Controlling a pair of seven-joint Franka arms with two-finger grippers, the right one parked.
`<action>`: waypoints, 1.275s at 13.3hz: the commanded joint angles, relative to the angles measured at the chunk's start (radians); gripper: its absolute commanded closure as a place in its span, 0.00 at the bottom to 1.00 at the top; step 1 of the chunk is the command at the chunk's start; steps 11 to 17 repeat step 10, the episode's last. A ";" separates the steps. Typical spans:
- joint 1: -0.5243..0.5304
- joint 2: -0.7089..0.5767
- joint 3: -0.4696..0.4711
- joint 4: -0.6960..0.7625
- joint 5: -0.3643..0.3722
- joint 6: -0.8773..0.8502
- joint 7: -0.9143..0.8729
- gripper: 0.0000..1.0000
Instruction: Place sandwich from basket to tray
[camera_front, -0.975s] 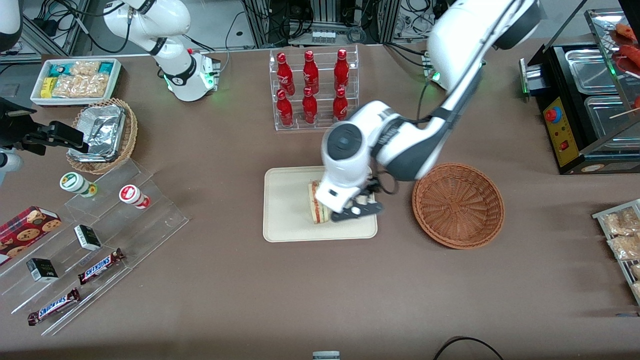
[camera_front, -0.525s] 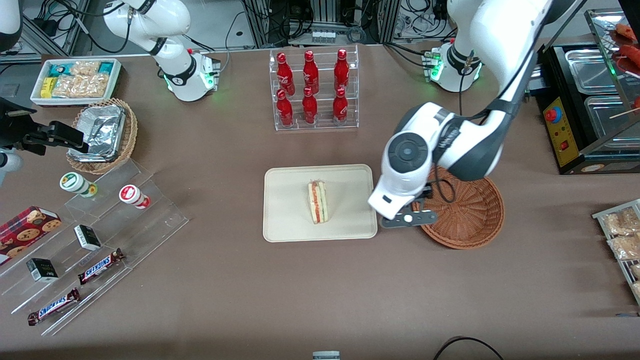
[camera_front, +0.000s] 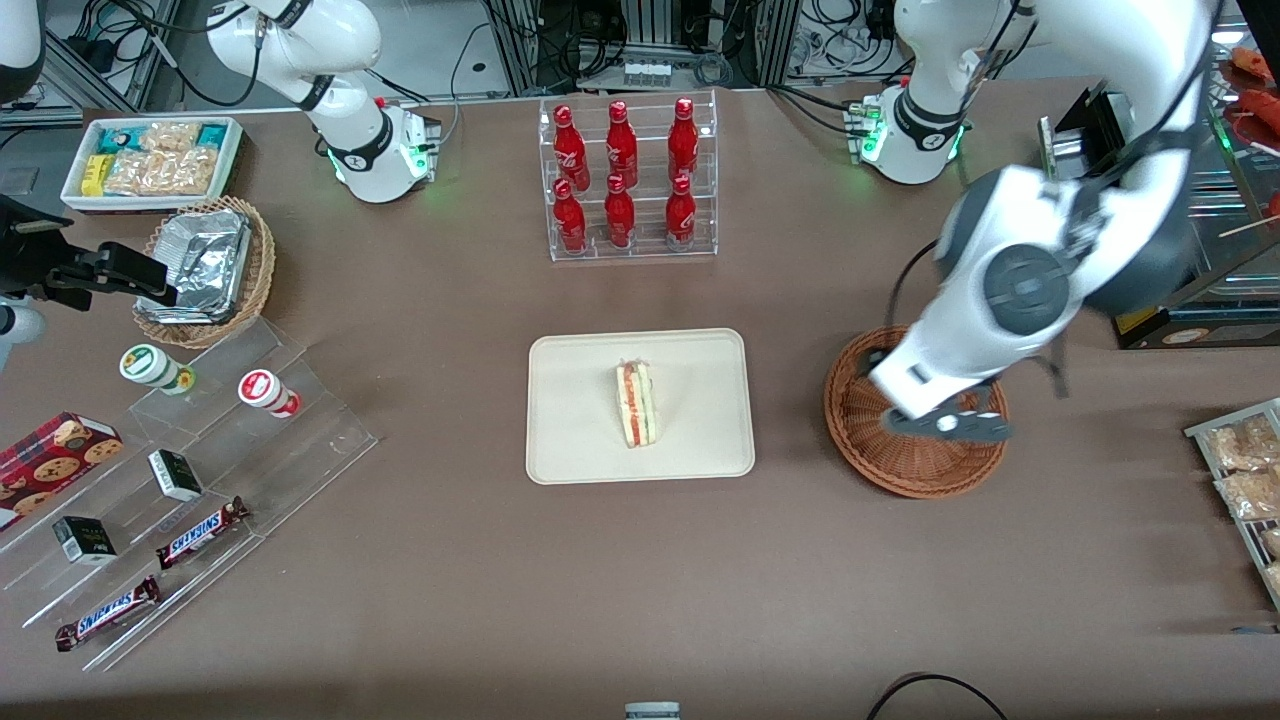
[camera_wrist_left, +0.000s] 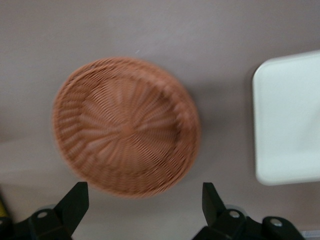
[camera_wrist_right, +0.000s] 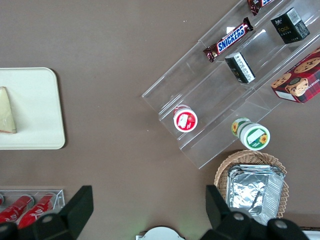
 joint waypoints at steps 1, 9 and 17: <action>-0.002 -0.119 0.103 -0.045 -0.061 -0.065 0.148 0.00; 0.000 -0.164 0.214 0.164 -0.102 -0.308 0.256 0.00; 0.001 -0.167 0.214 0.164 -0.102 -0.308 0.250 0.00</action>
